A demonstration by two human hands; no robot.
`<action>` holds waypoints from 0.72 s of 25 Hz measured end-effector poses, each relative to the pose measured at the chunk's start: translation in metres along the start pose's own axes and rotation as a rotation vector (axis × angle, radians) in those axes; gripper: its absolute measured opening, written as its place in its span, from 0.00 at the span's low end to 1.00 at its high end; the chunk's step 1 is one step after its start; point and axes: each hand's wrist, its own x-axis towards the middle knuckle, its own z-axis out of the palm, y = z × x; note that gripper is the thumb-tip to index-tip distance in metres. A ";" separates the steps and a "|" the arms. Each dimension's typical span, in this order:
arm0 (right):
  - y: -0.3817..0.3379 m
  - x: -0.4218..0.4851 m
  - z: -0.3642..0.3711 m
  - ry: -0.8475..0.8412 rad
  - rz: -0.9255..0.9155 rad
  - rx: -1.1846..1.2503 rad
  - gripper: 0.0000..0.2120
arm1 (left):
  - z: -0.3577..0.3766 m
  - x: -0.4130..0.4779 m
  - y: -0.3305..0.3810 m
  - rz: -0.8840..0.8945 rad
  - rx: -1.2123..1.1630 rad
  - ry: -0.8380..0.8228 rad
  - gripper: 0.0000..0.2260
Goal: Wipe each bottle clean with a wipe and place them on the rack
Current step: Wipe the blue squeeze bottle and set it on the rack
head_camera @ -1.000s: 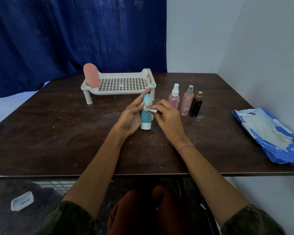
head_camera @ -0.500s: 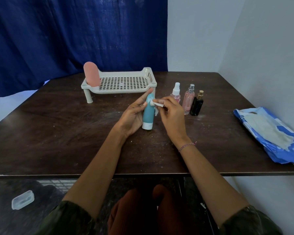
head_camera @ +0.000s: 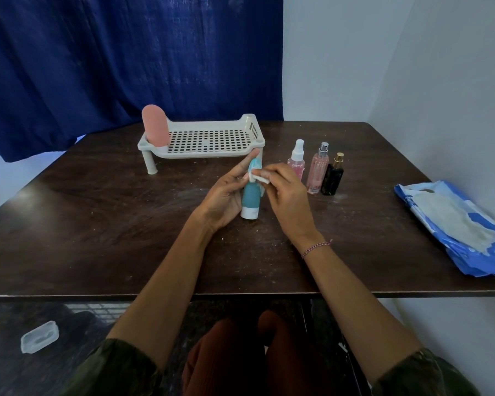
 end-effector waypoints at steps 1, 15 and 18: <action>0.001 0.001 0.000 0.020 0.030 0.012 0.12 | 0.001 0.000 -0.001 0.003 0.013 -0.008 0.22; 0.002 -0.001 -0.004 0.057 0.050 0.081 0.12 | 0.000 -0.001 -0.003 -0.010 0.070 0.071 0.22; 0.005 0.002 -0.005 0.137 0.146 0.105 0.12 | 0.003 -0.002 -0.003 -0.027 0.100 0.021 0.23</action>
